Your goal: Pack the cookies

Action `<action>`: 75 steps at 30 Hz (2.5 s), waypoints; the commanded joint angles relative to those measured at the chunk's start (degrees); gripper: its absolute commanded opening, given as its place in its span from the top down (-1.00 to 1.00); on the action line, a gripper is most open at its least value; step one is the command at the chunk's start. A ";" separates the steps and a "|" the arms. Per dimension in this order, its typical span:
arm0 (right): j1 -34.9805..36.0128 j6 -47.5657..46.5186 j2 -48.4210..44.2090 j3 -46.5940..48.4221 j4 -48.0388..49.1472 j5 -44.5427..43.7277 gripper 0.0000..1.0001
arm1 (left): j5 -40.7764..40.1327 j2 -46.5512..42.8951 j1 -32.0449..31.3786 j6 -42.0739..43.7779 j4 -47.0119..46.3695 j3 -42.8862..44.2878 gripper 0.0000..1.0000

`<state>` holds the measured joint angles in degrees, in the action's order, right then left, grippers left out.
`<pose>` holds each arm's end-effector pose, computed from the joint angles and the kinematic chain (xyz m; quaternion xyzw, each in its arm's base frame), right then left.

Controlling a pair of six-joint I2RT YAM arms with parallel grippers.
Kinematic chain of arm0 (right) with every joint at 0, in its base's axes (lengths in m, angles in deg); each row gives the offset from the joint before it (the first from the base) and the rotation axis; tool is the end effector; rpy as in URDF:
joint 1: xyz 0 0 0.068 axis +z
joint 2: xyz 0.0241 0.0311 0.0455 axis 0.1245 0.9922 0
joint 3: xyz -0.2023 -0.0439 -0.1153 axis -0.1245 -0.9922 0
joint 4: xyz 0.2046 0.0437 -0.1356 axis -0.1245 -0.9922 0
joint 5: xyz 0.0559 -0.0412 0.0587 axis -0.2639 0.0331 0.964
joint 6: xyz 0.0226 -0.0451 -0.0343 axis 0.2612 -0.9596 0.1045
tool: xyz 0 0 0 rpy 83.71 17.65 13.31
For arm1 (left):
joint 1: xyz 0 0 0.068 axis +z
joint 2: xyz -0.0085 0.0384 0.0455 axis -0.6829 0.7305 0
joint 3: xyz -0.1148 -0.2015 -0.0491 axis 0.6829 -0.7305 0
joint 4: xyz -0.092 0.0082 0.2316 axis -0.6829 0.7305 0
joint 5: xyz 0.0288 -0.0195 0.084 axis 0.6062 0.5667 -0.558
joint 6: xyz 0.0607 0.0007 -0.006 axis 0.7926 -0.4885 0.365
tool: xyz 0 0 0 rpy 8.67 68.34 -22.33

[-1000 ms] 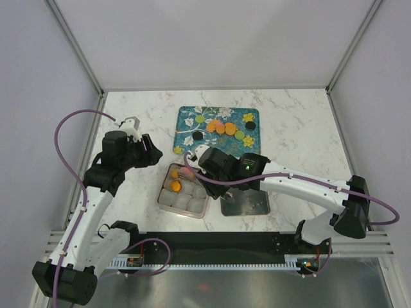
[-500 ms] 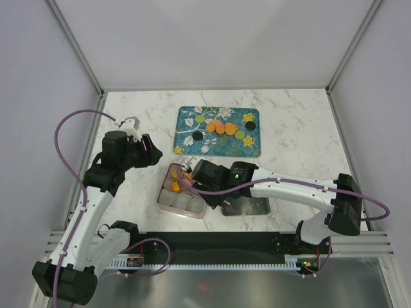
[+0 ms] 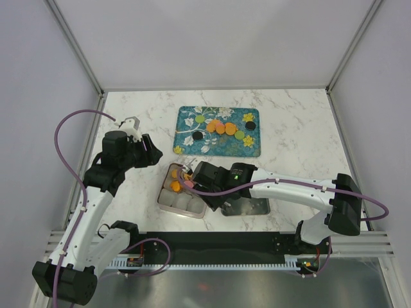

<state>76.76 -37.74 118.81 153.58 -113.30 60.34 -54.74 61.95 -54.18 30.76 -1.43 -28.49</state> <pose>0.1117 0.2856 0.2350 -0.3932 0.8879 0.1248 0.2035 0.1992 -0.0466 0.2809 -0.0221 0.8763 -0.1915 0.4416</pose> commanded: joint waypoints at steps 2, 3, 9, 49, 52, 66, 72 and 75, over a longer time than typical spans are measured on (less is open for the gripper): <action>0.27 0.73 -0.53 -0.04 1.09 -1.47 0.01 | -0.38 -0.32 -0.22 0.09 -1.33 -0.19 -0.19; 0.27 0.73 -0.45 0.05 1.01 -1.47 0.00 | -0.29 -0.15 -0.22 0.09 -1.42 -0.10 -0.20; 0.36 0.47 -0.27 0.49 1.00 -1.38 -0.07 | -0.47 -0.23 -0.14 0.09 -1.42 -0.10 -0.19; -40.78 -7.88 4.82 -0.65 9.79 -1.30 -0.20 | 0.85 -0.23 -0.22 0.09 -1.42 -0.01 -0.19; -41.30 -7.97 6.49 -0.21 10.76 -0.68 -0.16 | 0.94 -0.06 -0.22 0.09 -1.51 -0.01 -0.20; -42.80 -7.88 7.29 0.75 11.38 2.04 0.22 | 0.67 -0.14 -0.22 0.17 -1.42 -0.01 -0.19; -42.88 -7.35 3.96 1.46 9.27 2.31 0.27 | 0.59 -0.06 -0.22 0.17 -1.42 -0.10 -0.19; -42.88 -7.35 1.50 1.46 7.77 2.57 0.27 | 0.67 -0.06 -0.22 0.09 -1.59 -0.01 -0.20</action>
<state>33.98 -45.39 124.91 152.00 -104.93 62.20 -54.65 61.97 -54.18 30.76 -1.43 -28.52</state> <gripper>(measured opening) 0.431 0.597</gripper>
